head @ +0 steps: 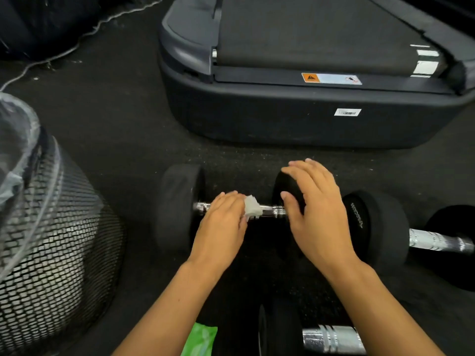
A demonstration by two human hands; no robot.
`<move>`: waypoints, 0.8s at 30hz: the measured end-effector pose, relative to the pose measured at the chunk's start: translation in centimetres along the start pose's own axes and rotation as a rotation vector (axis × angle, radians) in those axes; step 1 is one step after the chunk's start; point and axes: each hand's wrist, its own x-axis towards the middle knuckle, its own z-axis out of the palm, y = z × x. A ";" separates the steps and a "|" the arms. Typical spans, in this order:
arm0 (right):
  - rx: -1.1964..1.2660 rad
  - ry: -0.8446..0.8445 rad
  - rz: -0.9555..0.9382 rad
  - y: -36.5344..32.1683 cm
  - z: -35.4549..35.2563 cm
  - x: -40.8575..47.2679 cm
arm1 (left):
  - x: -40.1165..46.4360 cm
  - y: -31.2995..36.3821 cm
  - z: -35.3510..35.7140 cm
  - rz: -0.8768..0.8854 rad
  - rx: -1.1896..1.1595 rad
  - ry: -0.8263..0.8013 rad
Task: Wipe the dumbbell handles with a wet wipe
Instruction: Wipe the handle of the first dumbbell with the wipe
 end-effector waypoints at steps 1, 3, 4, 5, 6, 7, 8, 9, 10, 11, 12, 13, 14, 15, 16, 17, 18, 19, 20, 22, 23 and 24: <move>0.008 -0.038 0.045 0.4 0.2 0.0 | -0.1 -0.3 0.3 0.015 -0.009 -0.029; 0.050 -0.105 0.120 0.9 0.7 -0.2 | -0.1 -0.7 0.4 0.038 -0.033 -0.054; 0.046 -0.117 0.133 1.0 1.0 -0.4 | 0.0 -0.9 0.4 0.059 -0.038 -0.067; 0.029 -0.118 0.135 1.2 1.2 -0.5 | 0.3 -1.1 0.5 0.089 -0.036 -0.091; 0.009 -0.115 0.133 1.3 1.4 -0.5 | 0.6 -1.4 0.7 0.122 -0.029 -0.123; -0.012 -0.110 0.131 1.3 1.5 -0.5 | 1.0 -1.6 1.0 0.157 -0.014 -0.157; -0.036 -0.105 0.129 1.4 1.7 -0.4 | 1.3 -1.9 1.3 0.189 -0.001 -0.181; -0.061 -0.098 0.125 1.4 1.8 -0.3 | 1.5 -2.1 1.5 0.207 0.003 -0.196; -0.088 -0.089 0.123 1.4 2.0 -0.3 | 1.4 -2.2 1.7 0.215 0.003 -0.195; -0.112 -0.083 0.124 1.5 2.1 -0.2 | 1.1 -2.4 1.8 0.217 0.017 -0.169; -0.138 -0.077 0.124 1.5 2.3 -0.2 | 0.6 -2.6 2.0 0.220 0.044 -0.122; -0.175 -0.069 0.114 1.5 2.5 -0.3 | 0.0 -2.6 2.2 0.220 0.067 -0.073; -0.222 -0.060 0.096 1.6 2.6 -0.5 | -0.4 -2.5 2.5 0.220 0.078 -0.032; -0.267 -0.054 0.078 1.6 2.7 -0.6 | -0.4 -2.2 2.7 0.233 0.083 -0.011; -0.300 -0.051 0.061 1.6 2.8 -0.7 | 0.0 -1.8 3.0 0.245 0.087 -0.003; -0.320 -0.054 0.050 1.7 3.0 -0.7 | 0.7 -1.4 3.1 0.251 0.087 -0.010; -0.329 -0.055 0.042 1.9 3.1 -0.7 | 1.3 -1.1 3.1 0.262 0.087 -0.025; -0.334 -0.052 0.036 1.9 3.1 -0.7 | 1.5 -1.1 3.1 0.271 0.088 -0.031; -0.338 -0.044 0.033 2.0 3.0 -0.6 | 1.2 -1.3 3.1 0.279 0.090 -0.024; -0.353 -0.033 0.022 2.0 3.0 -0.7 | 0.0 -2.1 3.3 0.284 0.097 0.031; -0.358 -0.031 0.019 2.0 3.0 -0.7 | -0.5 -2.3 3.4 0.291 0.100 0.065; -0.360 -0.026 0.018 2.0 3.0 -0.7 | -0.6 -2.5 3.6 0.296 0.096 0.085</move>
